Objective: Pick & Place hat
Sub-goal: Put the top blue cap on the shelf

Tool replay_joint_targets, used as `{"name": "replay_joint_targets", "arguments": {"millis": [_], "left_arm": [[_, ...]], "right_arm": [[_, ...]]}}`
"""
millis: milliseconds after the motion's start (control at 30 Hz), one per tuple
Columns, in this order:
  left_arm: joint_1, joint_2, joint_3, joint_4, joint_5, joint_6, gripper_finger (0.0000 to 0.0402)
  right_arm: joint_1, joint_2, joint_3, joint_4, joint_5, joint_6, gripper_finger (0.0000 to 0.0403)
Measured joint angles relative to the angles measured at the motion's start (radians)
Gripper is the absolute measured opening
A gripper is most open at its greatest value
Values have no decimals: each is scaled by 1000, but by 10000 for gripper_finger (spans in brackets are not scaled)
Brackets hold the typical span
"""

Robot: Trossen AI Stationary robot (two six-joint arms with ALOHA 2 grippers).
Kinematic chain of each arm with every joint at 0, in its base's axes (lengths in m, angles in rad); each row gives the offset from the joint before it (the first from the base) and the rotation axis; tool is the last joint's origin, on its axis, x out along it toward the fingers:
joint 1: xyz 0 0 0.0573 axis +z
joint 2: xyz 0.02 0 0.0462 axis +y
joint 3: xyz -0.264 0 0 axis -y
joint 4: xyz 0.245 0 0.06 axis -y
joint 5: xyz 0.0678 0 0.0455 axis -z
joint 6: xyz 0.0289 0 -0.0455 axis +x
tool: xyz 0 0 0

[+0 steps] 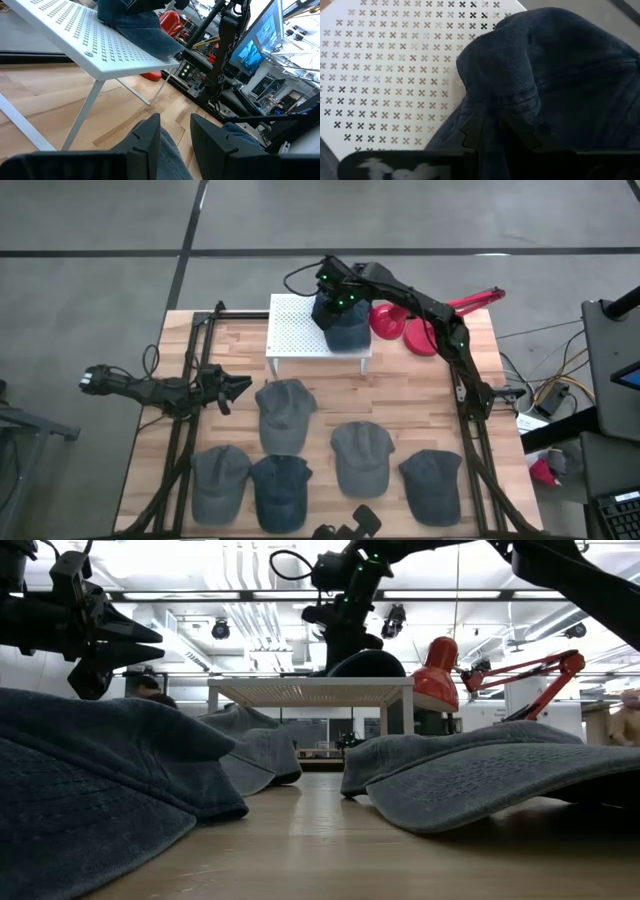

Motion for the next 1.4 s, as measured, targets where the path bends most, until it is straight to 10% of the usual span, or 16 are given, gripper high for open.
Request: {"name": "replay_joint_targets", "arguments": {"millis": [1400], "left_arm": [[0,0,0,0,0,0,108]], "right_arm": [[2,-25,3,-165,75,172,42]]}}
